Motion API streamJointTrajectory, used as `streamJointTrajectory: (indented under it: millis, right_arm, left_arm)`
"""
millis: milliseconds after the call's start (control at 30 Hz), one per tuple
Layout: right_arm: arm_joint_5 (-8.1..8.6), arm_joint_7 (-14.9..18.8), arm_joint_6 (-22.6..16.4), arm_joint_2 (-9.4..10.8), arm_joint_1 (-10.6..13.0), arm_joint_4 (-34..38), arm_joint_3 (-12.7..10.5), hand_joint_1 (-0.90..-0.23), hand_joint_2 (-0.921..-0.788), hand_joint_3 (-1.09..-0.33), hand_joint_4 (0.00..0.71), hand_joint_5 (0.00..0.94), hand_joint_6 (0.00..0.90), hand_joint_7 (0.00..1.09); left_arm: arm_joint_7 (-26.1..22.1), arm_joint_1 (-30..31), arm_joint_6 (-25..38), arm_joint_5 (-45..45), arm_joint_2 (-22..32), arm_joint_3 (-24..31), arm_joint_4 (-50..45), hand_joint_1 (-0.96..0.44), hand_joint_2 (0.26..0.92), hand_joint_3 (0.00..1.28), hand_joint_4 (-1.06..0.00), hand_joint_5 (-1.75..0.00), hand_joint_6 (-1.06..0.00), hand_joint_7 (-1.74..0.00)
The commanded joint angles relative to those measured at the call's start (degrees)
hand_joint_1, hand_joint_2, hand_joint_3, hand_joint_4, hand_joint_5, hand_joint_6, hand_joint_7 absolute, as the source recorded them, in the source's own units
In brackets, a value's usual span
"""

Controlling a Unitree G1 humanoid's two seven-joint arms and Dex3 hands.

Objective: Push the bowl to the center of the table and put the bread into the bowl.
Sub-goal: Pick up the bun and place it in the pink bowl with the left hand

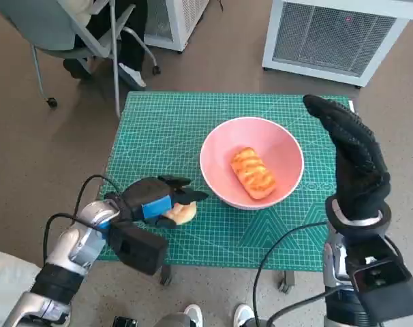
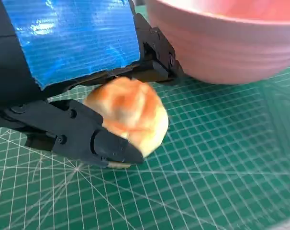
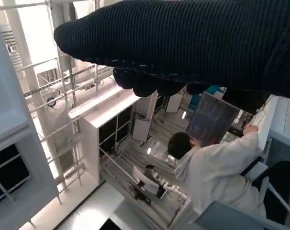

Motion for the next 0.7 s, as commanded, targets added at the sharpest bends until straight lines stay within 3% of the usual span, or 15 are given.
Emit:
streamJointTrajectory:
  millis: [33,67,200,467,700]
  right_arm:
    - [-1.19,-0.38,0.18,-0.54,1.47,-0.32,-0.56,-0.355,-0.921,-0.544,0.433,0.009,0.017,0.89]
    - [-1.35,-0.48,0.11,-0.50,1.53,-0.33,-0.64,-0.355,-0.921,-0.544,0.434,0.010,0.018,0.88]
    - [-1.66,-0.67,-0.11,-0.34,1.69,-0.32,-0.84,-0.360,-0.921,-0.537,0.438,0.011,0.029,0.87]
    - [-2.10,-1.11,-0.28,-0.13,1.63,-0.14,-0.94,-0.367,-0.921,-0.534,0.439,0.011,0.037,0.85]
    - [-2.57,-1.56,-0.27,0.26,1.25,0.07,-0.79,-0.367,-0.921,-0.534,0.439,0.011,0.040,0.85]
  left_arm:
    - [-2.09,0.19,2.91,0.90,1.27,-0.78,1.20,-0.04,0.918,0.15,-0.62,-0.94,-0.56,-1.06]
    - [-2.77,0.26,3.29,0.50,1.69,-0.56,0.62,-0.02,0.919,0.16,-0.60,-1.09,-0.55,-1.12]
    - [-5.61,0.54,4.67,-1.47,3.40,0.75,-2.24,0.00,0.920,0.16,-0.59,-1.30,-0.53,-1.17]
    - [-9.42,0.81,8.12,-6.67,6.67,6.10,-10.83,0.00,0.921,0.16,-0.56,-1.36,-0.56,-1.17]
    - [-8.85,-0.33,10.09,-11.00,7.79,12.09,-19.86,0.00,0.920,0.11,-0.60,-1.33,-0.63,-1.10]
